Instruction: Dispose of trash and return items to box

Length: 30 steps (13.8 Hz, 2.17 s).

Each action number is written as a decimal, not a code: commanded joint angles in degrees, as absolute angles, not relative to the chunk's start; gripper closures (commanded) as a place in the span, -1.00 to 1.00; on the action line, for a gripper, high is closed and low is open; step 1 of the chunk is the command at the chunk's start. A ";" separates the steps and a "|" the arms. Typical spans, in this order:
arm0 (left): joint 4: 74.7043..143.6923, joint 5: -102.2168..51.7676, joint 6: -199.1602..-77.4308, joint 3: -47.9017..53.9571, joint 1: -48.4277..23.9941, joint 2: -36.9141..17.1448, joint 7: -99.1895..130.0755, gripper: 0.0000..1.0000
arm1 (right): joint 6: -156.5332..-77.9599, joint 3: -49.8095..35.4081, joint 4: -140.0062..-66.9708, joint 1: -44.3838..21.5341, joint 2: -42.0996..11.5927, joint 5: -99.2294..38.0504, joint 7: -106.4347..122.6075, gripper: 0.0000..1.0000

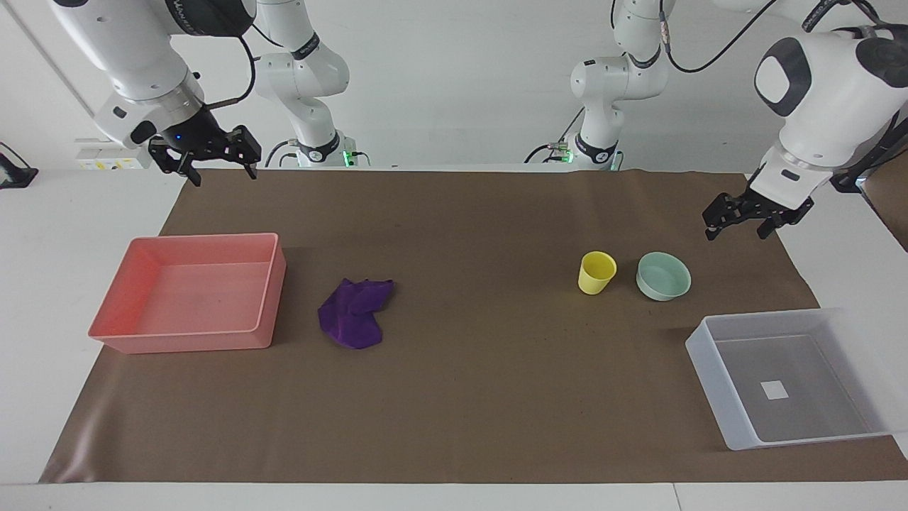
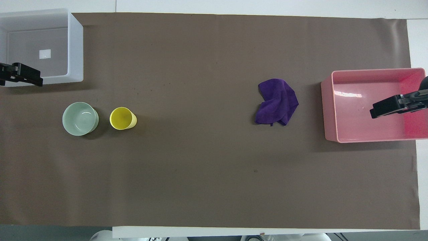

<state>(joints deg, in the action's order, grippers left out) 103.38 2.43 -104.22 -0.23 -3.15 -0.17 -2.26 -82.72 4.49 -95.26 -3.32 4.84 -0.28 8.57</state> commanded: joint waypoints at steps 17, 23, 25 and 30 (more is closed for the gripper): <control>106.87 -3.22 -109.89 -0.53 0.87 -4.79 0.09 1.00 | -129.35 3.43 -114.96 -17.05 -9.75 -1.58 -1.84 -0.93; 78.09 -5.80 -113.36 -1.14 6.94 -28.35 0.09 1.00 | -139.12 3.43 -119.27 -17.40 -14.24 -1.58 -3.94 -0.29; 73.50 -5.63 -115.92 -1.14 8.60 -34.16 -0.35 1.00 | -139.48 3.43 -119.70 -17.49 -14.24 -1.58 -4.22 0.25; 75.40 -5.62 -126.09 -1.14 9.93 -38.76 -5.88 0.75 | -139.13 3.43 -118.66 -17.40 -14.06 -1.58 -4.31 0.96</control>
<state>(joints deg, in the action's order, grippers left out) 75.66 -4.63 -122.89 -1.28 9.69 -37.92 -2.86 -138.54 3.33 -118.57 -17.15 -14.88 -1.09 -3.38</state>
